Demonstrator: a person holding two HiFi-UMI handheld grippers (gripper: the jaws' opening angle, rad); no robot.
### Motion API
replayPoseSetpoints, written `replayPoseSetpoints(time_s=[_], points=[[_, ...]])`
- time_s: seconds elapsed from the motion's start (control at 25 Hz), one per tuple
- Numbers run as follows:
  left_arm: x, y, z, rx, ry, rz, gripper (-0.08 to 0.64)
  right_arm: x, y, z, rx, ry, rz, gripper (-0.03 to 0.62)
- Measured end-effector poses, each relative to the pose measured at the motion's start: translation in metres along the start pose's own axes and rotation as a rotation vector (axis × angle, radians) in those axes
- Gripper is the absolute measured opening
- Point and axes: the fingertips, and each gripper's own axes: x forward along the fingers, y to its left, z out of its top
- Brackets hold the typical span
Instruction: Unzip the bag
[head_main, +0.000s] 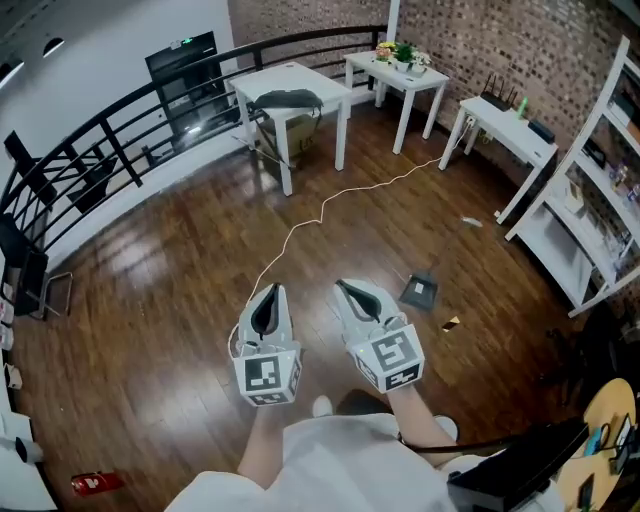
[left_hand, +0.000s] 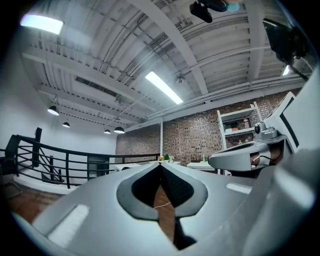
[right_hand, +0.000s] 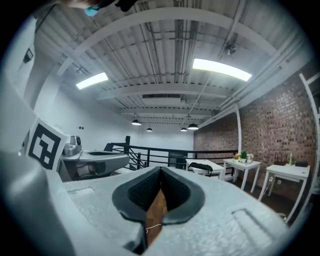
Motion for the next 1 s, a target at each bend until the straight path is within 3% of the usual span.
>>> replayPoseSetpoints(time_s=[0.28,0.48,0.72,1.0], points=[[0.078,0.024,-0.020,-0.011,0.027,-0.008,0.017,0.077,-0.054,-0.011,0.031,0.001,0.000,-0.012],[0.183,0.051,-0.024,0.009,0.034,-0.010,0.017,0.166,-0.122,-0.005,0.039,-0.017,0.005,-0.012],[0.321,0.089,0.000,0.036,0.005,-0.001,0.017,0.271,-0.218,0.032,0.030,-0.065,0.005,-0.012],[0.427,0.111,-0.009,0.022,0.032,0.015,0.017,0.354,-0.291,0.022,0.071,-0.028,0.036,-0.012]])
